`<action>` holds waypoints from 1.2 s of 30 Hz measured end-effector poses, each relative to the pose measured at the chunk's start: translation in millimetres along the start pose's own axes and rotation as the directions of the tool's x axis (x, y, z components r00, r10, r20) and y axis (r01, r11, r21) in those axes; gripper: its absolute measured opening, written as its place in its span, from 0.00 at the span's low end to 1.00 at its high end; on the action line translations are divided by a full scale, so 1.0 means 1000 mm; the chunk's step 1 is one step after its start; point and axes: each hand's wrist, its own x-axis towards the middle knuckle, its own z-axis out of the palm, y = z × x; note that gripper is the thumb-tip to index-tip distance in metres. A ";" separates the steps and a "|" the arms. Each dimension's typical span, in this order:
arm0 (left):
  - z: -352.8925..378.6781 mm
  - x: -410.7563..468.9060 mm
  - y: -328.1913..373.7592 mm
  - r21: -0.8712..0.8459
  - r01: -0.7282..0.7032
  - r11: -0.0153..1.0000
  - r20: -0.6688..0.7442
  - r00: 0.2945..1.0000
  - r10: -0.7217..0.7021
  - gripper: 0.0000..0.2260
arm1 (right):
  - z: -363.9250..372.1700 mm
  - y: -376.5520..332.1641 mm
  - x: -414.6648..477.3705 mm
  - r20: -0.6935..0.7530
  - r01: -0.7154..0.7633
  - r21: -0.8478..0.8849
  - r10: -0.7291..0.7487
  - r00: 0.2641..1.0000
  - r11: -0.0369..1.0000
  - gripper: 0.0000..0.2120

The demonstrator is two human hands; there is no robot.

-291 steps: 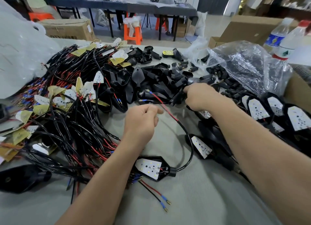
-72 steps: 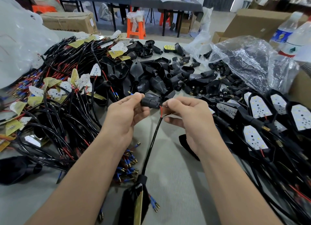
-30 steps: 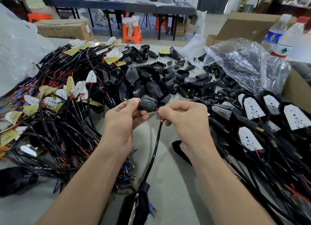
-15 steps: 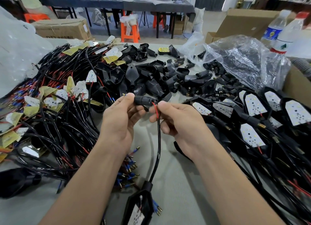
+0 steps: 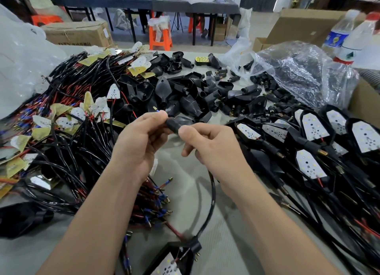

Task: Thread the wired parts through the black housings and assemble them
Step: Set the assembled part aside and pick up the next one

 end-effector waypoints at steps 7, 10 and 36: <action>0.005 -0.004 0.002 0.055 -0.082 0.995 -0.041 0.996 0.085 0.12 | 0.002 0.003 0.001 -0.007 -0.039 -0.120 0.039 0.999 0.992 0.09; 0.000 0.001 0.006 -0.054 -0.108 0.993 -0.186 0.978 0.097 0.13 | 0.003 0.004 -0.002 -0.005 -0.010 -0.277 0.009 1.000 0.961 0.10; -0.003 0.015 -0.003 -0.175 -0.099 0.980 -0.338 0.941 0.035 0.08 | 0.003 -0.005 -0.006 -0.082 -0.031 -0.409 -0.003 0.997 0.912 0.22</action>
